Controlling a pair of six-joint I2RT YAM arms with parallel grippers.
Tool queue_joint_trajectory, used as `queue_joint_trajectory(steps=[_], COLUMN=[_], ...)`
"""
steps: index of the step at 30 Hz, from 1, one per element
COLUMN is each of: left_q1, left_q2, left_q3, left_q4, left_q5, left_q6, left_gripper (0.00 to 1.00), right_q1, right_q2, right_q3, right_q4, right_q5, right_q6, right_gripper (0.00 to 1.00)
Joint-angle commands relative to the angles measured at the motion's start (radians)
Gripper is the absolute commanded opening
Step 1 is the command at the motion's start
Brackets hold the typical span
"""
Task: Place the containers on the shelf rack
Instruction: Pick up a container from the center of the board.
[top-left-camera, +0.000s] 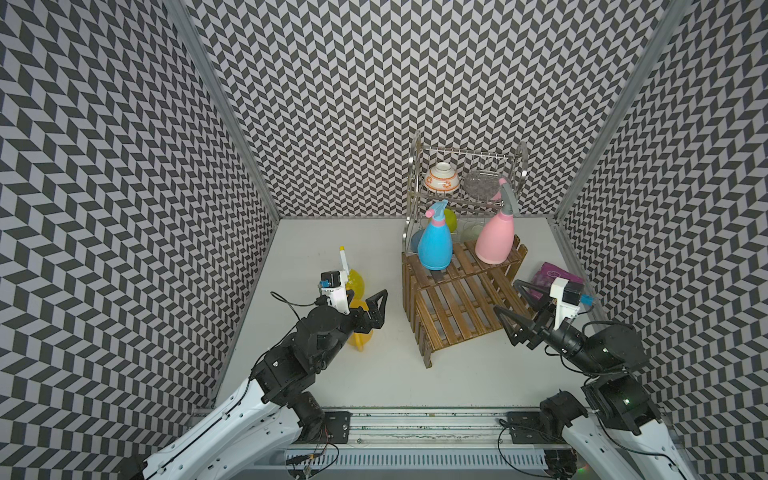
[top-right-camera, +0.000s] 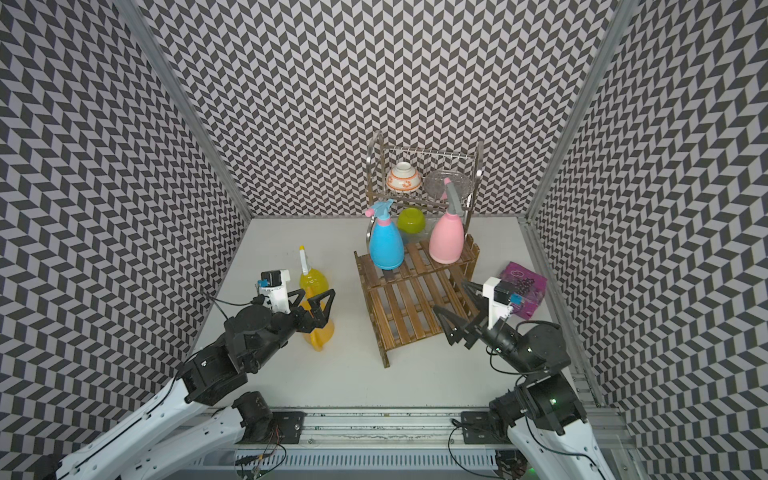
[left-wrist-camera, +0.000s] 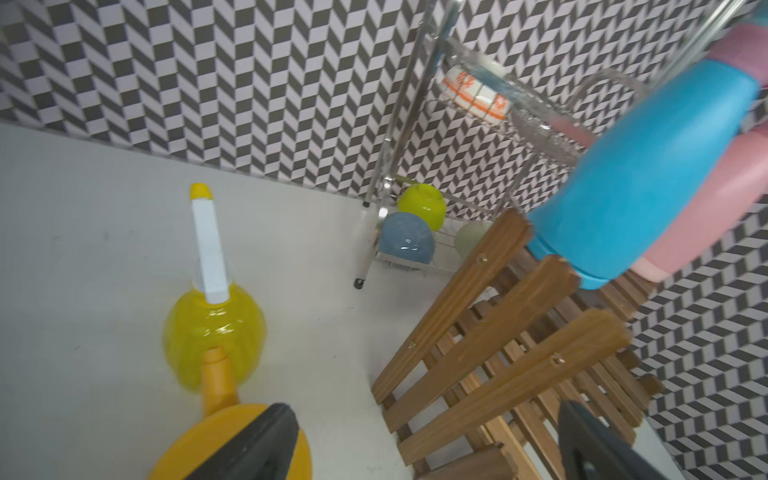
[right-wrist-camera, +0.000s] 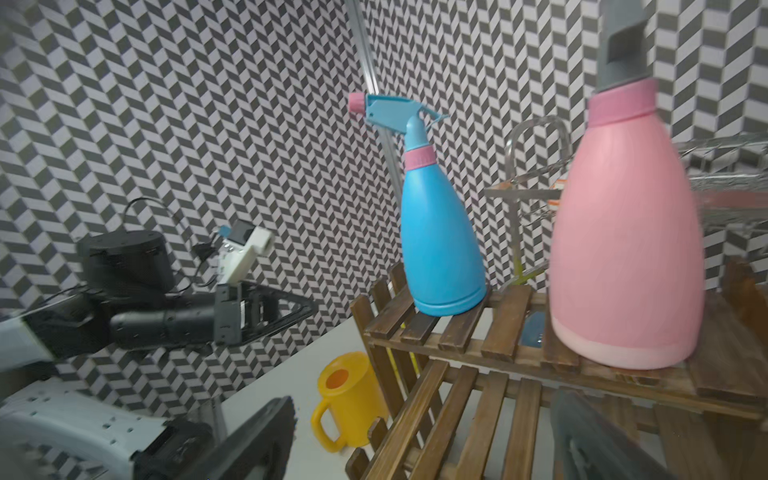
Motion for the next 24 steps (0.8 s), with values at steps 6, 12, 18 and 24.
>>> queue_joint_trajectory(steps=[6,12,18,24], left_q1=[0.213,0.215,0.247,0.337], left_q2=[0.141,0.276,0.423,0.561], left_q3=[0.127,0.269,0.354,0.445], left_q4=[-0.224,-0.354,-0.401,-0.344], left_q5=[0.172,0.003,-0.098,-0.074], left_q6=[0.015,-0.018,0.016,0.071], left_gripper=[0.99,0.81,0.77,0.80], right_q1=[-0.002,-0.003,-0.002,-0.002], right_q2=[0.014,0.025,0.036,0.063], right_q3=[-0.064,-0.065,-0.079,-0.065], right_q4=[0.145,0.129,0.160,0.158], right_q5=[-0.201,-0.195,-0.212,-0.226], right_q6=[0.097,0.075,0.069,0.043], right_gripper=[0.97,0.97,0.97,0.97])
